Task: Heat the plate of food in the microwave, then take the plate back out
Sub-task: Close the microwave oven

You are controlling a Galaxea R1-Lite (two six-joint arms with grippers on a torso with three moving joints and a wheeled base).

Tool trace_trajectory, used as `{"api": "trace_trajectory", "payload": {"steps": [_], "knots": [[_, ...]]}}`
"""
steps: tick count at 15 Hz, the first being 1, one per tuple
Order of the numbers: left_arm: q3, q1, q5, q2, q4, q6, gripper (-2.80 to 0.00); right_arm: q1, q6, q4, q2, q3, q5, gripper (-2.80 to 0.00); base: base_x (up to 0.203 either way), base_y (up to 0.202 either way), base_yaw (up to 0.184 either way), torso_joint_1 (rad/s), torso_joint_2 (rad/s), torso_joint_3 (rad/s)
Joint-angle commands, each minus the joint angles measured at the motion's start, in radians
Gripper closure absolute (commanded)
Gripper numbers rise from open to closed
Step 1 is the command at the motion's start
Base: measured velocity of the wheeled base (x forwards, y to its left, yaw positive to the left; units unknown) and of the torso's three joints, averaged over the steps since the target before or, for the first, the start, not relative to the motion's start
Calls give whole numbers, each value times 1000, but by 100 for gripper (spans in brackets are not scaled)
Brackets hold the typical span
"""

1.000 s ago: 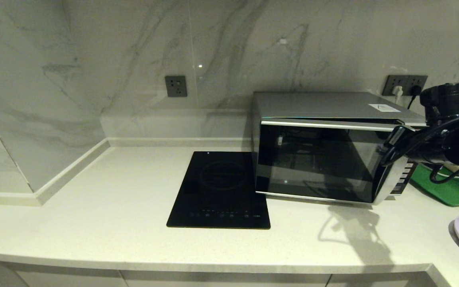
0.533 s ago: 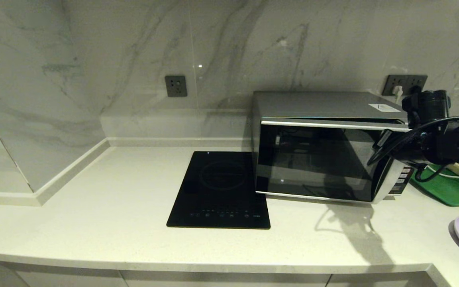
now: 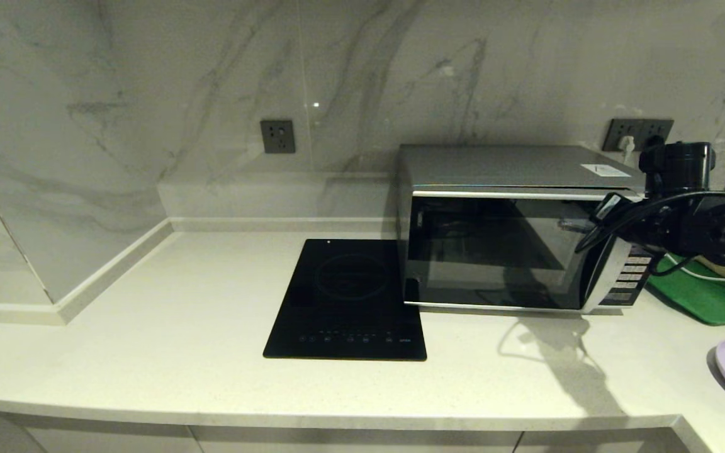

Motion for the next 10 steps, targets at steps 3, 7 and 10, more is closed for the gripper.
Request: {"api": "trace_trajectory", "payload": {"steps": [3,7,10], "knots": [[0,0,2,0,-1,1,0,-2,-12,-63,15,5,-2,0,0,0,0,0,0,0],[0,0,0,0,-1,0,0,-2,-18,-83,-21,41,-2,0,0,0,0,0,0,0],[0,0,1,0,-1,-1,0,-1,-28,-70,-103,92,17,0,0,0,0,0,0,0]]}}
